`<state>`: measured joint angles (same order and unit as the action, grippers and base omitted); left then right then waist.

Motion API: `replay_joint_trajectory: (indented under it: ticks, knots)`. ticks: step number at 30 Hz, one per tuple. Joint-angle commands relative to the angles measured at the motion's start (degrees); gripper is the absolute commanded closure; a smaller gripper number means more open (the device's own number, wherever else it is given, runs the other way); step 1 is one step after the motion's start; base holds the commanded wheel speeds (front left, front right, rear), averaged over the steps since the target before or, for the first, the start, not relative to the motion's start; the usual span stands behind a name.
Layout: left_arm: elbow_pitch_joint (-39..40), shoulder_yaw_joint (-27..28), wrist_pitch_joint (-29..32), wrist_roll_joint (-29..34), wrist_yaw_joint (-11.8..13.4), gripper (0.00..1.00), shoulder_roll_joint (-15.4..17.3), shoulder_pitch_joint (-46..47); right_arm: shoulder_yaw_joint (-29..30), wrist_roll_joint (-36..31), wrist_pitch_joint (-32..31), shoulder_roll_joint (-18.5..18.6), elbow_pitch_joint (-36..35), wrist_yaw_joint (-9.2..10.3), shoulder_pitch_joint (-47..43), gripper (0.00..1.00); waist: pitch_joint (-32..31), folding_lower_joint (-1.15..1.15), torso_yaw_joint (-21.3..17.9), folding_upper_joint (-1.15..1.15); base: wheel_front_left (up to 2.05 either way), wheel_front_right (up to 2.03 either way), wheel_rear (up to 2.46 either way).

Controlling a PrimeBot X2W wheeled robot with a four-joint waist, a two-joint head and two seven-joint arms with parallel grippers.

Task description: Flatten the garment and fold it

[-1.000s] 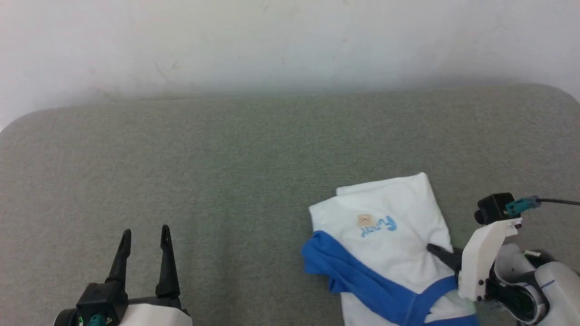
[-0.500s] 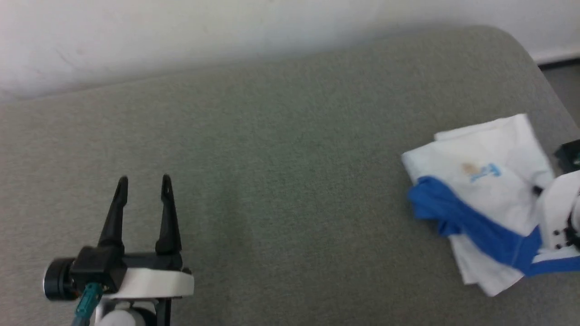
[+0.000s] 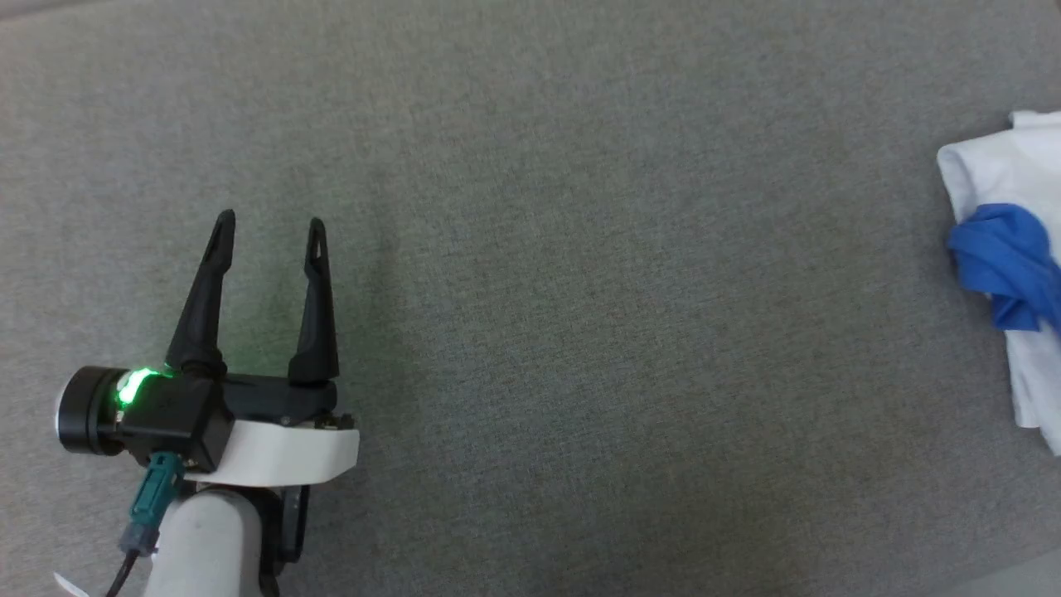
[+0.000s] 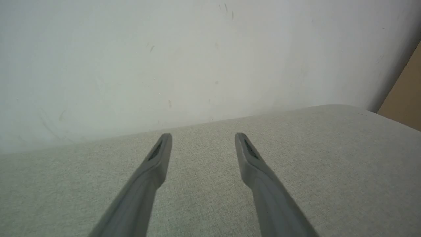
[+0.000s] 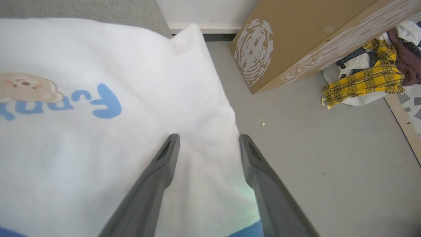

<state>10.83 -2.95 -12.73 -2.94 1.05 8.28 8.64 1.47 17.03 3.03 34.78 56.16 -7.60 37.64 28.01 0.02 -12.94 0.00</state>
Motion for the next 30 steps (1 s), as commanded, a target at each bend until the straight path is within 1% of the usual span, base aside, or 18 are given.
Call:
replay_joint_trajectory:
  ticks: [1,4,5,7,9,11,13,15,19,21,24,30]
  knots:
    - [-0.3,-0.1,-0.4,-0.1,0.1,0.00,-0.2,0.8,1.0,-1.6,4.2,-0.8,1.6,0.11,0.7,0.00,1.9,-0.02,-0.2,0.00,0.00,0.00,0.00]
    - [-1.5,-0.1,-1.0,-0.7,0.5,0.00,-0.8,0.4,4.0,-4.6,10.1,-0.3,4.1,0.11,0.5,0.00,0.2,-0.02,0.5,0.00,0.00,0.00,0.00]
    - [-1.5,-0.1,-1.0,-0.7,0.5,0.00,-0.8,0.4,4.0,-4.6,10.1,-0.3,4.1,0.11,0.5,0.00,0.2,-0.02,0.5,0.00,0.00,0.00,0.00]
    - [-2.4,0.0,-1.4,-1.3,0.8,0.00,-1.2,-0.2,6.5,-6.5,11.5,0.2,4.0,0.11,-0.5,0.00,-1.8,-0.02,1.0,0.00,0.00,0.00,0.00]
    - [-3.2,0.2,-1.7,-2.0,1.1,0.00,-1.7,-1.2,8.7,-8.8,11.9,0.3,1.0,0.11,-2.2,0.00,-4.0,-0.02,1.5,0.00,0.00,0.00,0.00]
    - [-4.1,0.5,-2.0,-2.6,1.4,0.00,-2.1,-2.4,11.5,-10.8,11.9,-0.7,-5.2,0.11,-5.3,0.00,-6.6,-0.02,2.0,0.00,0.00,0.00,0.00]
    - [-5.0,0.9,-2.1,-3.4,1.9,0.00,-2.5,-3.9,12.9,-12.7,11.9,-2.5,-10.9,0.11,-9.6,0.00,-9.4,-0.02,2.6,0.00,0.00,0.00,0.00]
    - [-5.8,1.2,-2.2,-3.8,2.4,0.00,-2.9,-5.4,13.1,-13.8,12.0,-5.1,-16.3,0.11,-13.9,0.00,-12.1,-0.02,3.4,0.00,0.00,0.00,0.00]
    - [-6.9,2.1,-2.2,-4.9,2.9,0.00,-3.5,-7.8,10.6,-13.9,12.0,-10.6,-24.7,0.11,-22.0,0.00,-17.0,-0.02,5.4,0.00,0.00,0.00,0.00]
    - [-7.5,2.4,-2.3,-5.1,3.1,0.00,-3.7,-9.0,9.0,-13.5,11.0,-13.5,-28.5,0.11,-25.3,0.00,-19.0,-0.02,6.6,0.00,0.00,0.00,0.00]
    - [-8.3,3.0,-2.3,-5.2,3.2,0.00,-3.8,-10.4,7.0,-12.4,9.1,-17.1,-33.6,0.11,-28.9,0.00,-20.6,-0.02,8.5,0.00,0.00,0.00,0.00]
    - [-9.8,4.4,-2.3,-5.0,3.0,0.00,-3.4,-11.2,3.3,-10.5,7.6,-22.1,-41.0,0.11,-32.5,0.00,-21.4,-0.02,12.3,0.00,0.00,0.00,0.00]
